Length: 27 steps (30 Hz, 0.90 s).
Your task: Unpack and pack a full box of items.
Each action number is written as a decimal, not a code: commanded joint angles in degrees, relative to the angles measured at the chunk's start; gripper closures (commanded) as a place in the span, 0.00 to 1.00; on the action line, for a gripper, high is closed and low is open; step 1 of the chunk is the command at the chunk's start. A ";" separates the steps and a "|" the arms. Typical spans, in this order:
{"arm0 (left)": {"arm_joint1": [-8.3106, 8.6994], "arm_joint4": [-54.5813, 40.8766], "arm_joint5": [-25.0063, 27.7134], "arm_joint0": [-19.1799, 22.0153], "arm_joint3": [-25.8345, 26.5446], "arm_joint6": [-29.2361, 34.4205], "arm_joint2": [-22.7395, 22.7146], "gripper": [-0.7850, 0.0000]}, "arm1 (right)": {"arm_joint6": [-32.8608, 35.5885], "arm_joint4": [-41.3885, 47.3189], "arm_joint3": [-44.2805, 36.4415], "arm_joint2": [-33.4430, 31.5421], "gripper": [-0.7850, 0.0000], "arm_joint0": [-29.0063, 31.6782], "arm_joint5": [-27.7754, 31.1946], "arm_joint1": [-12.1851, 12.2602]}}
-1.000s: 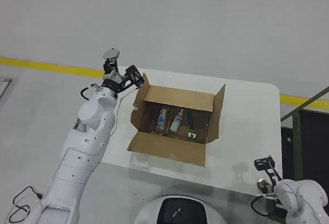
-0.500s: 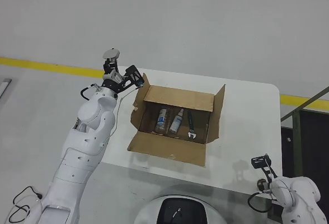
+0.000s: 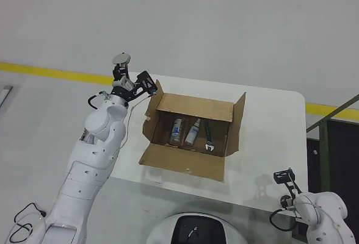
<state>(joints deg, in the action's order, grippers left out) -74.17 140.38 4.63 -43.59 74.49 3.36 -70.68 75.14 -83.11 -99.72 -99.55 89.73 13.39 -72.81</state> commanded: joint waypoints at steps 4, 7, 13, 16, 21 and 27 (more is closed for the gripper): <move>0.00 0.00 0.00 0.00 0.00 0.00 0.00 0.00 | -0.08 0.27 0.41 0.33 0.63 -0.21 -0.28 0.16; 0.00 0.00 0.00 0.00 0.00 0.00 0.00 0.00 | -0.19 0.25 0.75 0.70 0.65 -0.48 -0.55 0.24; 0.00 0.00 0.00 0.00 0.00 0.00 0.00 0.00 | -0.27 0.24 1.54 1.28 1.00 -1.13 -0.92 0.42; 0.00 0.00 0.00 0.00 0.00 0.00 0.00 0.00 | -0.09 0.60 0.72 1.27 1.00 -1.48 -1.11 0.52; 0.00 0.00 0.00 0.00 0.00 0.00 0.00 0.00 | 1.34 2.54 -4.58 -0.15 1.00 -1.29 -1.32 0.77; 0.00 0.00 0.00 0.00 0.00 0.00 0.00 0.00 | 5.57 7.72 -15.21 -3.55 1.00 -1.17 -1.20 1.16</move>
<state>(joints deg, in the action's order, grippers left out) -74.17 140.38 4.63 -43.59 74.49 3.36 -70.68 79.47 -76.72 -112.35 -102.27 88.64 12.11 -71.74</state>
